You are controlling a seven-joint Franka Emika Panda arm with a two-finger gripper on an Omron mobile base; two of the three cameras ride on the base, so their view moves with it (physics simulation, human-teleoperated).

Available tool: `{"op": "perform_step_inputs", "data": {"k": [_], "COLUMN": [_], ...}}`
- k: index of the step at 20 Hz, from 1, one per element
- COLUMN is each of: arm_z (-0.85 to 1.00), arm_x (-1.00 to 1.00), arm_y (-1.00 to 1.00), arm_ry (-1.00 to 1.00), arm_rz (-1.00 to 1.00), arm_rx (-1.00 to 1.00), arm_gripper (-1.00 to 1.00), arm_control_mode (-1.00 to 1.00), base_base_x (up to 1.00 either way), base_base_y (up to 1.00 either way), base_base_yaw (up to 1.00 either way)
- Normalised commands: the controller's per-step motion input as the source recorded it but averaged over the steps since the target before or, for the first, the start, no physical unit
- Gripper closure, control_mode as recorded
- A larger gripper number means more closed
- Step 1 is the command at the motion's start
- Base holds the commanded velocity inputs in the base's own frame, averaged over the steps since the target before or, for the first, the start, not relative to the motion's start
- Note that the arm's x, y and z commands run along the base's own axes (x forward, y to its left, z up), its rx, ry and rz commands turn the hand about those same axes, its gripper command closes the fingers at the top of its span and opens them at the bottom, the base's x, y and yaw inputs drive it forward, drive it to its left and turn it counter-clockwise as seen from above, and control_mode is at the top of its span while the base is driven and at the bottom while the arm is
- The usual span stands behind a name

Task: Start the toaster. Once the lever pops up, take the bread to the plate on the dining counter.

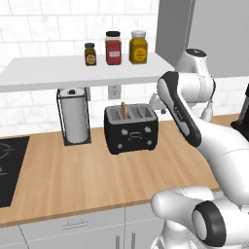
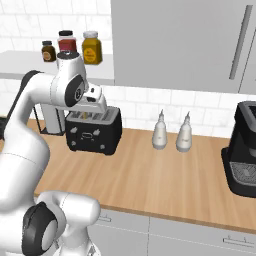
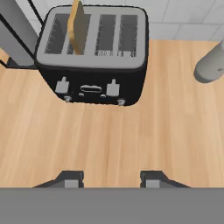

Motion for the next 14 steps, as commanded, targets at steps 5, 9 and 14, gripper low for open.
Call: {"op": "perform_step_inputs", "data": {"k": [5, 9, 14], "arm_z": [-0.01, -0.05, -0.15], "arm_x": [0.0, 0.0, 0.0], "arm_y": [0.0, 0.12, 0.38], "arm_ry": [0.01, 0.0, 0.0], "arm_rz": [0.0, 0.0, 0.0], "arm_rx": [0.0, 0.0, 0.0], "arm_gripper": [-1.0, -1.0, -1.0], "arm_control_mode": [-1.0, -1.0, -1.0], "base_base_x": [0.0, 0.0, 0.0], "base_base_y": [0.0, 0.0, 0.0], "base_base_yaw": [0.0, 0.0, 0.0]}}
